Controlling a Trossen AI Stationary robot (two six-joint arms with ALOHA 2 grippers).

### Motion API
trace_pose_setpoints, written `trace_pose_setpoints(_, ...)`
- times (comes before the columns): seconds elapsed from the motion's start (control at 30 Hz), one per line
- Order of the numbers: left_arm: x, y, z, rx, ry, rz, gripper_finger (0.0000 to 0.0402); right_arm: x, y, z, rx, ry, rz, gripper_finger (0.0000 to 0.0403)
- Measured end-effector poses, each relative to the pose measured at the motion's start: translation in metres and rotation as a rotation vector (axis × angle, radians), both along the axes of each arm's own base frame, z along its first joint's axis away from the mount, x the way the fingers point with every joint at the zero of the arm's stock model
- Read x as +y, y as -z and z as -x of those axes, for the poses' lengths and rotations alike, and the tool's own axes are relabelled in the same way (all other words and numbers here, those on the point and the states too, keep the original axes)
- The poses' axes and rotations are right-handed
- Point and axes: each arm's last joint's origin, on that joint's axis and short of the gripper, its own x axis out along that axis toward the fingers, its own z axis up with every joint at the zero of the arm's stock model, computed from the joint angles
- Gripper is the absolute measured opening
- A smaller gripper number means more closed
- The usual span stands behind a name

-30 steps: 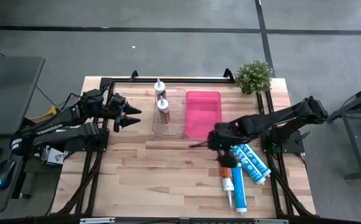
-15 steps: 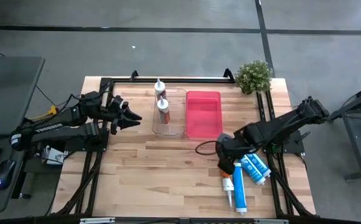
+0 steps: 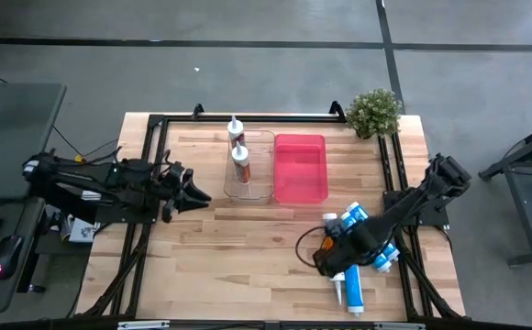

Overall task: Pick & place silicon tubes, Sealant and Lysol wipes
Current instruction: Put the orange sealant into the transparent bin

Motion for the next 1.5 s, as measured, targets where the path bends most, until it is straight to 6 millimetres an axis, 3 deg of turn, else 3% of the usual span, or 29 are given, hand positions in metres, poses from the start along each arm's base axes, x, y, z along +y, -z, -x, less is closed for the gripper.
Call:
trace_pose_setpoints(0.2,-0.021,0.000,-0.006,-0.022,0.082,-0.012,0.0111,0.018,0.024,-0.012,0.034,0.102,-0.063,0.0335)
trace_pose_setpoints(0.63,-0.052,0.009,-0.011,0.022,0.163,-0.059,0.0111,0.022,0.054,-0.022,0.127,0.168,-0.027,0.0327)
trace_pose_setpoints(1.13,-0.054,0.007,-0.012,-0.004,0.162,-0.072,0.0111,0.010,0.086,-0.037,0.223,0.224,0.025,0.0328)
trace_pose_setpoints(1.5,-0.054,0.007,-0.012,-0.005,0.155,-0.072,0.0111,0.009,0.095,-0.047,0.204,0.303,-0.009,0.0328)
